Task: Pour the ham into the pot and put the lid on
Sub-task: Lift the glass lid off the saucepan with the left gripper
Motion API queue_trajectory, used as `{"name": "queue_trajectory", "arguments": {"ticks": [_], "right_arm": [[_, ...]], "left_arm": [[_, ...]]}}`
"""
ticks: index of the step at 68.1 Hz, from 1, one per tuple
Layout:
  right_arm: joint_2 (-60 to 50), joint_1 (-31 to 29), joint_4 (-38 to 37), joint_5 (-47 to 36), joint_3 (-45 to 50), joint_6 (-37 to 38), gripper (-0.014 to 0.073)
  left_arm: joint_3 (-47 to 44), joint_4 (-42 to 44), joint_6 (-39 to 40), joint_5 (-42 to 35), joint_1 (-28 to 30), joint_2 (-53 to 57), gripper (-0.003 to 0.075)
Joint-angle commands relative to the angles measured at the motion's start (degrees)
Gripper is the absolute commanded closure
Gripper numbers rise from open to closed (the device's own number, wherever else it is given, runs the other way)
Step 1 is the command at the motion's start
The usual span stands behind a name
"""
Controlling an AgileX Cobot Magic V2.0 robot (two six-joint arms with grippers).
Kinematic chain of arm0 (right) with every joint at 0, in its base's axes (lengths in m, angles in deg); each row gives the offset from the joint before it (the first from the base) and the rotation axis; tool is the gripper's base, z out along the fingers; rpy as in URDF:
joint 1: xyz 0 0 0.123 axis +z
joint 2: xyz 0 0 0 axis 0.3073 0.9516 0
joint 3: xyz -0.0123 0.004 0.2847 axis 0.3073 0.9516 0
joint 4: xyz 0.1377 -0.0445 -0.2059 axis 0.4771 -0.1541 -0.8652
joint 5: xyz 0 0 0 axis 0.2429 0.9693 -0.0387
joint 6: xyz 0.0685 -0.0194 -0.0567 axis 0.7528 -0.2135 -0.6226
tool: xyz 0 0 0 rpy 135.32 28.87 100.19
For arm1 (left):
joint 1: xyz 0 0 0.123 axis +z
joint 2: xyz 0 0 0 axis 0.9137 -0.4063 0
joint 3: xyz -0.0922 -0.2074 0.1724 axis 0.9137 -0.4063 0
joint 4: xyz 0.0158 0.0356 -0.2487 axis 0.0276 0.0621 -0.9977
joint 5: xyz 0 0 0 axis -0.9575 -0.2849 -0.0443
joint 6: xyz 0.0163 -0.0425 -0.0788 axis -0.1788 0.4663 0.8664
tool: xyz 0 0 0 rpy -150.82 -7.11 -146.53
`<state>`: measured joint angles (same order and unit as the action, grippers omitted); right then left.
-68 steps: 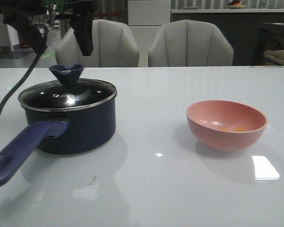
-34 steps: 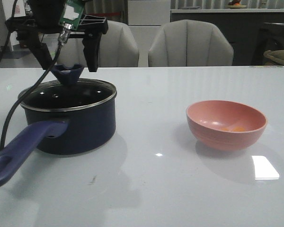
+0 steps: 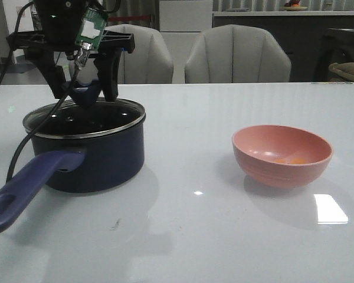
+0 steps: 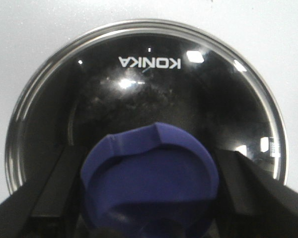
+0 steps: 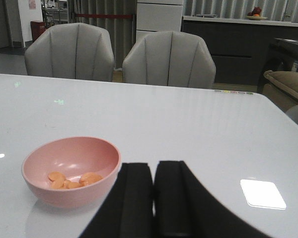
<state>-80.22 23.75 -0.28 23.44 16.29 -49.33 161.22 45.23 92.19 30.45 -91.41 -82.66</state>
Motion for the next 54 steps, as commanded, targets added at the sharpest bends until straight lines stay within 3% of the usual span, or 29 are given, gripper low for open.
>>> {"name": "queue_trajectory", "arguments": {"ticks": [1,22,31,38,54], "right_arm": [[-1.2,-0.3,-0.3,-5.1,-0.3,0.0,0.0427],[-1.2,-0.3,-0.3,-5.1,-0.3,0.0,0.0427],[-1.2,-0.3,-0.3,-5.1,-0.3,0.0,0.0427],[-1.2,-0.3,-0.3,-5.1,-0.3,0.0,0.0427],[-1.2,-0.3,-0.3,-5.1,-0.3,0.0,0.0427]], "left_arm": [[3.6,0.2,0.6,-0.9,0.1,2.9,0.0352],[8.7,0.5,0.0,1.7,0.1,5.4,0.0352],[8.7,1.8,-6.6,3.8,0.1,8.3,0.0353],[8.4,6.3,-7.4,5.5,0.8,10.8,0.0356],[1.4,7.0,-10.2,4.2,10.2,17.3,0.0356]]}}
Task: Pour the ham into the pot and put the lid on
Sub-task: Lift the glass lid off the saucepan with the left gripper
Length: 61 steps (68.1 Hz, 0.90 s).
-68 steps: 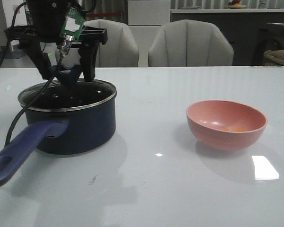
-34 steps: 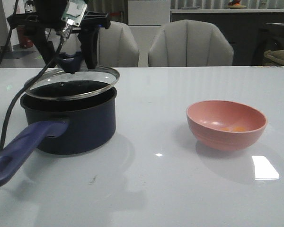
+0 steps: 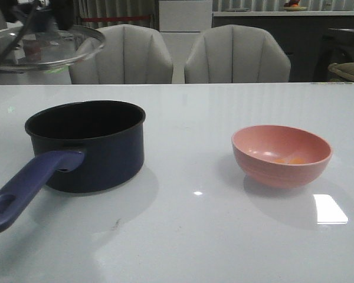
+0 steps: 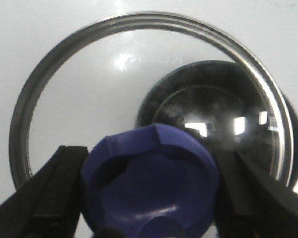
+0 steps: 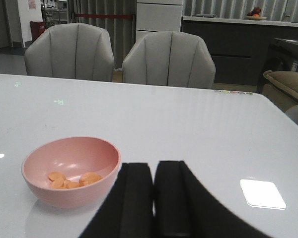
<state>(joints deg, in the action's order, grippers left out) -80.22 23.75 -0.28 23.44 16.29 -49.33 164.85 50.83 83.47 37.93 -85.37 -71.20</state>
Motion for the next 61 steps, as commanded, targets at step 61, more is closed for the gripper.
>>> {"name": "queue_trajectory", "arguments": {"ticks": [61], "right_arm": [[-1.2,-0.3,-0.3,-5.1,-0.3,0.0,0.0427]], "left_arm": [[-37.5,-12.1,-15.4,-30.1,24.7,0.8,0.0344]]}}
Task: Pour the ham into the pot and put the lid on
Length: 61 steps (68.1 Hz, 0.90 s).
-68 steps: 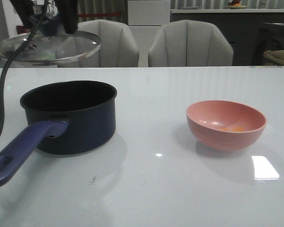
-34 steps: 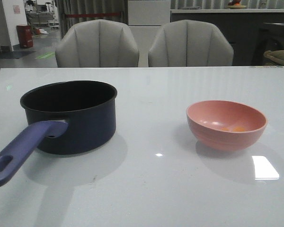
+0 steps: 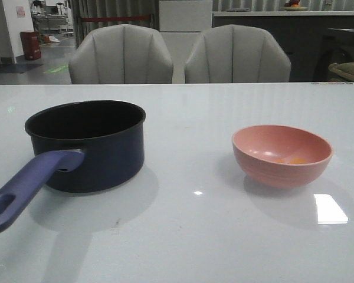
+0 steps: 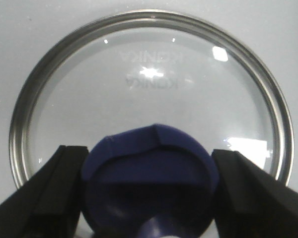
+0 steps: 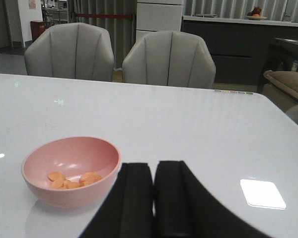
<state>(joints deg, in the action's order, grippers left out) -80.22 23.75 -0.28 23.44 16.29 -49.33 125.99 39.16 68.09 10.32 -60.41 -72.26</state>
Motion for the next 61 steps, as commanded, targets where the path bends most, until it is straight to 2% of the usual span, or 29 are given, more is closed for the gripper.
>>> {"name": "queue_trajectory", "arguments": {"ticks": [1,6,12,20,29,38,49,61], "right_arm": [[-1.2,-0.3,-0.3,-5.1,-0.3,0.0,0.0427],[-1.2,-0.3,-0.3,-5.1,-0.3,0.0,0.0427],[-1.2,-0.3,-0.3,-5.1,-0.3,0.0,0.0427],[-1.2,-0.3,-0.3,-5.1,-0.3,0.0,0.0427],[-1.2,-0.3,-0.3,-5.1,-0.3,0.0,0.0427],[-1.2,-0.3,-0.3,-5.1,-0.3,0.0,0.0427],[-1.2,-0.3,-0.3,-5.1,-0.3,0.0,0.0427],[-1.1,-0.3,-0.3,-5.1,-0.3,0.0,0.0427]], "left_arm": [[1.3,-0.4,-0.1,-2.5,-0.2,1.9,0.0338],[1.3,-0.4,-0.1,-2.2,-0.2,1.6,0.0293],[1.3,-0.5,-0.1,-1.8,-0.2,1.4,0.0185],[1.7,-0.5,-0.1,-0.8,-0.2,1.4,0.0095],[3.8,-1.4,-0.1,0.7,-0.2,2.6,0.0094],[4.5,-1.5,-0.1,0.0,-0.2,8.5,0.0094],[2.6,-2.4,-0.1,-4.2,-0.7,18.5,0.0095],[-3.6,-2.3,-0.1,-10.3,-3.9,30.3,0.0095]]}}
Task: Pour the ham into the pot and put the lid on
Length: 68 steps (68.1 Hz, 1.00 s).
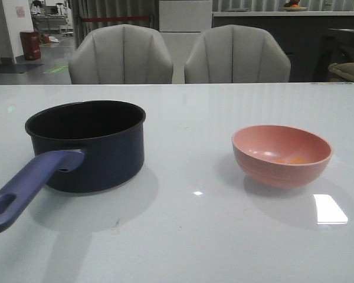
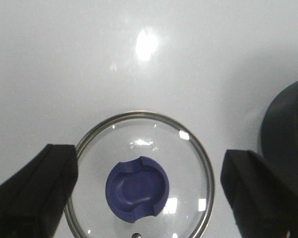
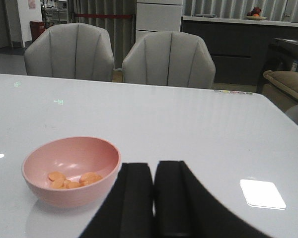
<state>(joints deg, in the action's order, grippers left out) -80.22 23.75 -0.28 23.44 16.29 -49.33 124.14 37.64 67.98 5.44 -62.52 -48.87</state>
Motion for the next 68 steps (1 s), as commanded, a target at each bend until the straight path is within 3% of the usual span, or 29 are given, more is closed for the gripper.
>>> {"name": "queue_trajectory", "arguments": {"ticks": [1,20,43,68], "right_arm": [[-1.1,-0.3,-0.3,-5.1,-0.3,0.0,0.0427],[-1.1,-0.3,-0.3,-5.1,-0.3,0.0,0.0427],[-1.1,-0.3,-0.3,-5.1,-0.3,0.0,0.0427],[-1.1,-0.3,-0.3,-5.2,-0.3,0.0,0.0427]], "left_arm": [[-2.3,-0.8,0.0,-5.8,-2.1,8.2,0.0095],[-14.9,-1.3,0.1,-14.0,-8.7,25.2,0.0095],[-28.1,-1.9,0.1,-16.9,-16.0,50.1,0.0095],[-40.5,-1.9,0.1,-16.9,-17.5,76.9,0.0095]]}}
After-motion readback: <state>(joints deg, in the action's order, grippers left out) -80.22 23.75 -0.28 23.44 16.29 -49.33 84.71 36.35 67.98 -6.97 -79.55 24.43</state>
